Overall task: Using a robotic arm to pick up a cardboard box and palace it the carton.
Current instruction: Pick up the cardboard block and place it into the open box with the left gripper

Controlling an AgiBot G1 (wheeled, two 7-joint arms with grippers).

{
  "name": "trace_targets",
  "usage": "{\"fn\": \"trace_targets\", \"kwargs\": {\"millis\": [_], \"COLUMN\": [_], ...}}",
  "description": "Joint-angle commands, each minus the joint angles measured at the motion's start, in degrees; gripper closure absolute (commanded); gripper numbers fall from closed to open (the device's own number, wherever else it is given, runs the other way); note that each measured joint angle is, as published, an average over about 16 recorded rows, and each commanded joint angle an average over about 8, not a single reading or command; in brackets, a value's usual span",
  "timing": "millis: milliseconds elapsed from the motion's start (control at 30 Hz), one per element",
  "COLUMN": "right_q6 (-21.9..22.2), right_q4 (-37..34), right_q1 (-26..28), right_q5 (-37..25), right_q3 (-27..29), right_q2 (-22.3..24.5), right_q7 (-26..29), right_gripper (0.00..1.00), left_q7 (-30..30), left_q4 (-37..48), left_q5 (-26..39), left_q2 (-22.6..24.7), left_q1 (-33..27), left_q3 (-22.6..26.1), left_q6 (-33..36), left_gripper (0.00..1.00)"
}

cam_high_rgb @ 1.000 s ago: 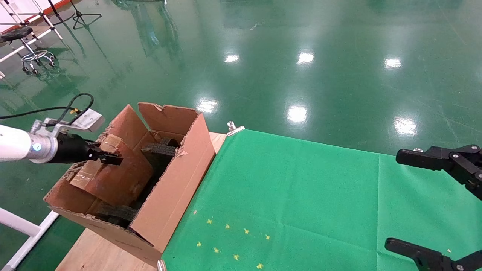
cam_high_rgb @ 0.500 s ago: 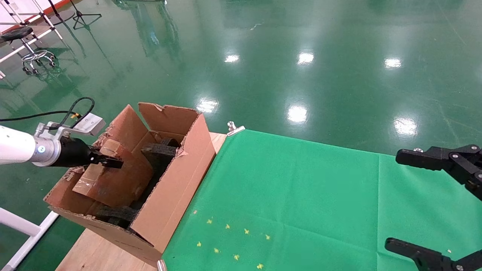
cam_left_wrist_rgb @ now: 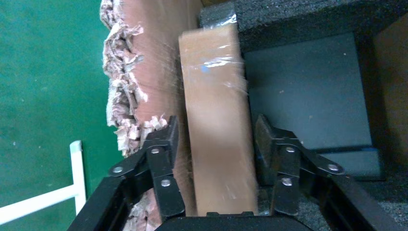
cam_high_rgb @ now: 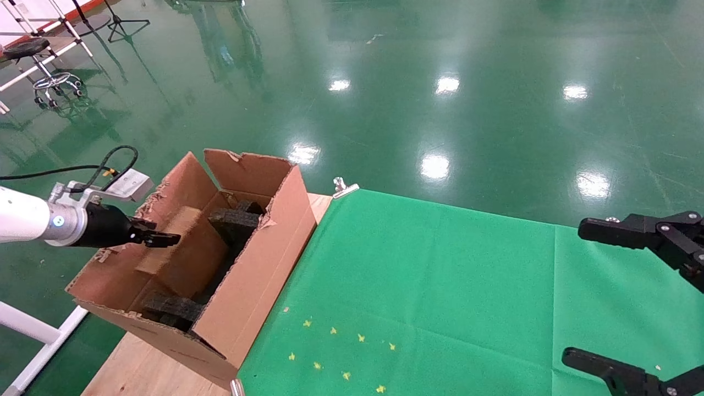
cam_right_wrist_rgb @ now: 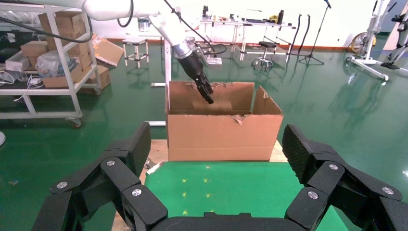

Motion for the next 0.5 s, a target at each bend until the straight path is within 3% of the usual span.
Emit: {"fn": "trace_targets", "kwargs": {"millis": [33,500], "right_q6": [0.0,0.0], "right_q4": [0.0,0.0], "right_q1": [0.0,0.0], "right_q5": [0.0,0.0], "right_q3": [0.0,0.0], "right_q2": [0.0,0.0], "right_q7": [0.0,0.0], "right_gripper": [0.00,0.00], "left_q7": [-0.1,6.1], "left_q4": [0.0,-11.4], "left_q5": [0.1,-6.6], "left_q2": [0.0,-2.5], "left_q1": [0.1,-3.0], "left_q3": [0.0,-3.2], "left_q6": [0.0,8.5], "left_gripper": [0.00,0.00]}}
